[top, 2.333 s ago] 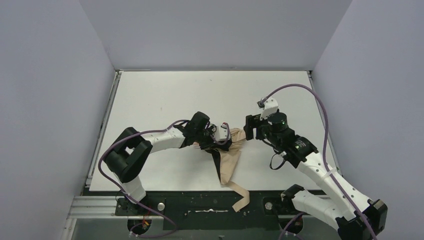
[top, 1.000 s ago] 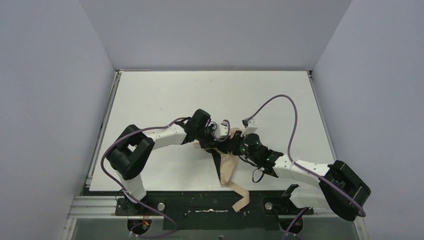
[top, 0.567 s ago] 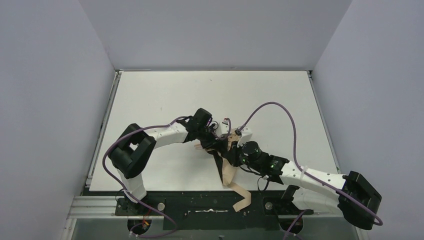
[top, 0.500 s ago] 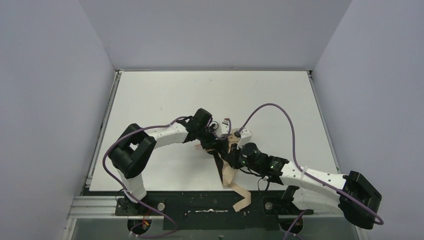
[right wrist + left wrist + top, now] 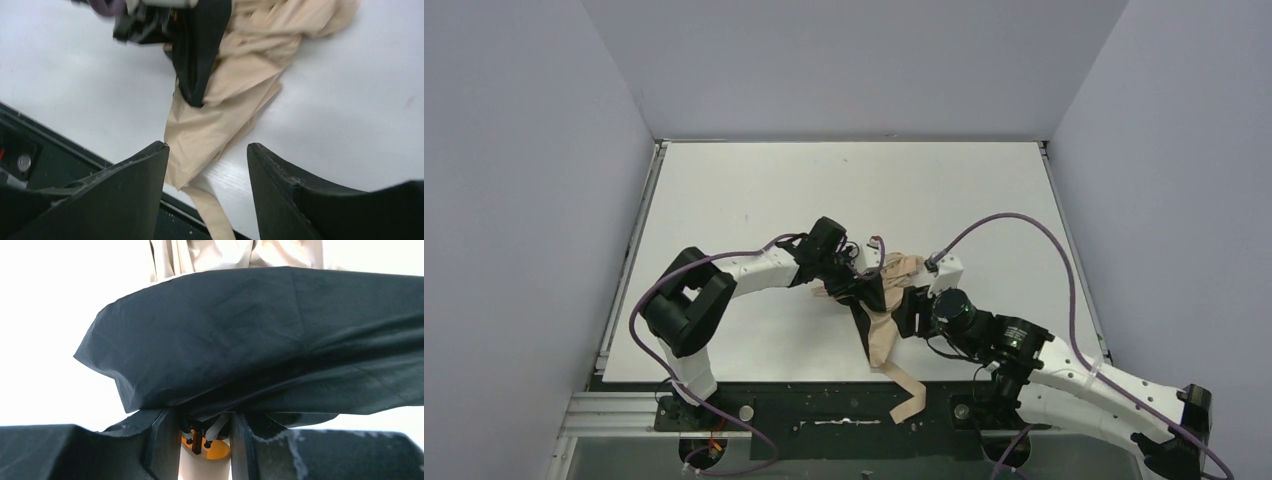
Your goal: Put away the umbrella
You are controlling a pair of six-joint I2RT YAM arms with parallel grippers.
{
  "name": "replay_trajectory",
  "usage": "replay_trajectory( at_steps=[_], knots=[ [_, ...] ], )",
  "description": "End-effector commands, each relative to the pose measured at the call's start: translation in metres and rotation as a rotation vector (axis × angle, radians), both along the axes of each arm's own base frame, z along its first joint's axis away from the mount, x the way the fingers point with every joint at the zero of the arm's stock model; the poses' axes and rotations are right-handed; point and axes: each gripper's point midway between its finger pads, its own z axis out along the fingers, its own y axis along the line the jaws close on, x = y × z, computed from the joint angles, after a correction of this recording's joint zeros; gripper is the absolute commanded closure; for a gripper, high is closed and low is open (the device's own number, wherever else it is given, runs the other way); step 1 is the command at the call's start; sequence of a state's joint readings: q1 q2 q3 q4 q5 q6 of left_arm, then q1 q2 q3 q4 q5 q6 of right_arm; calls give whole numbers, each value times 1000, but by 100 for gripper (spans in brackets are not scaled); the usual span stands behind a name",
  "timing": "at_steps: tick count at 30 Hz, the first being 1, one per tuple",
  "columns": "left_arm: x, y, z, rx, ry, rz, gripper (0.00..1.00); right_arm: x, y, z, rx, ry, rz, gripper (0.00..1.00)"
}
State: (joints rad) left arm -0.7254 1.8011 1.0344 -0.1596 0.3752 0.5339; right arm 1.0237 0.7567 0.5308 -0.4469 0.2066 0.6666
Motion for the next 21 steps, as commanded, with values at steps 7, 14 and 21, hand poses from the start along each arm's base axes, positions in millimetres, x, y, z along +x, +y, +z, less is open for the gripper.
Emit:
replay_trajectory(
  at_steps=[7, 14, 21],
  knots=[
    [8, -1, 9, 5, -296, -78, 100, 79, -66, 63, -206, -115, -246, 27],
    [3, -6, 13, 26, -414, -116, 100, 119, -56, 51, -201, -16, -39, 18],
    [-1, -8, 9, 48, -485, -139, 100, 140, -84, 19, -43, 159, -310, 25]
  ],
)
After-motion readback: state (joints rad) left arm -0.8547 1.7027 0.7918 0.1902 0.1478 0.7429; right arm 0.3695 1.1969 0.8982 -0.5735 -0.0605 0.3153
